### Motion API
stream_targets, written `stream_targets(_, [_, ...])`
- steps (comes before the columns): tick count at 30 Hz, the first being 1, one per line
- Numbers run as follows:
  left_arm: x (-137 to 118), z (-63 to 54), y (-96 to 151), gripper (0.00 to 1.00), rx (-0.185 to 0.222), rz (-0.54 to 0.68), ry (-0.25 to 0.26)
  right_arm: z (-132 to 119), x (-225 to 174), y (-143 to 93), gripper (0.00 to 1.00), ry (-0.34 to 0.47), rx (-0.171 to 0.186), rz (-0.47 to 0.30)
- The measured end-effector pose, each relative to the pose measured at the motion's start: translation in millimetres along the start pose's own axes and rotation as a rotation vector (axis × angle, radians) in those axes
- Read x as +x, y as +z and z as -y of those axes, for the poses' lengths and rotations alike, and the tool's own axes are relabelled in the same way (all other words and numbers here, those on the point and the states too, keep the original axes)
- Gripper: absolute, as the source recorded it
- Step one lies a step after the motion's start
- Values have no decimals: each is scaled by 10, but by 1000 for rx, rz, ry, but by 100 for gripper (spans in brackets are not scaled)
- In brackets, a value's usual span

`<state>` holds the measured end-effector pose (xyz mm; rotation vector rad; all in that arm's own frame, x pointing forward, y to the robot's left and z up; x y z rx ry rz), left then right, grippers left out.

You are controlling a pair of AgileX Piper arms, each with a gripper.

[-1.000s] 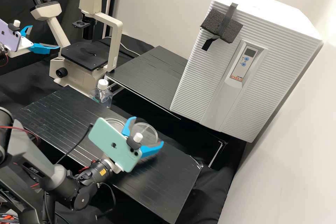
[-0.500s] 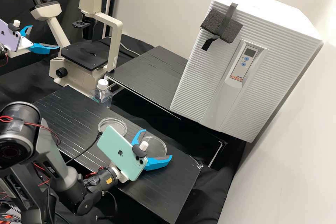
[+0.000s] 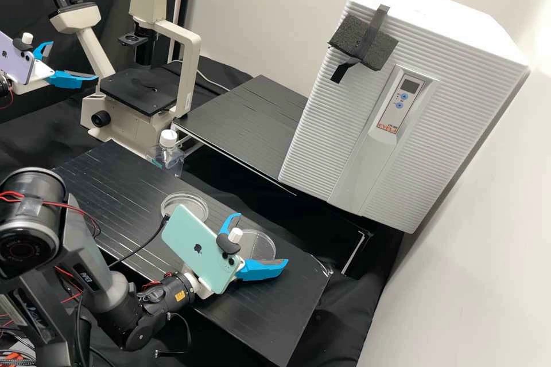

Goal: Open the petri dish lid.

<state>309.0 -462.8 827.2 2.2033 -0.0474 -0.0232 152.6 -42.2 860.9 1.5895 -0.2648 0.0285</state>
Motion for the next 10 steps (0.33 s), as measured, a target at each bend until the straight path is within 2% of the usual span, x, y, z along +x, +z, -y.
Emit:
stream_targets(3, [0,0,0,100,0,0,0,-15,-9,-36,100,11,-6,-15])
stream_targets(4, [0,0,0,100,0,0,0,-23,-15,-50,100,17,4,-20])
stream_targets(6, [0,0,0,100,0,0,0,-50,-33,-81,100,33,40,-33])
stream_targets(10, [0,0,0,100,0,0,0,-112,-79,-142,100,67,156,-64])
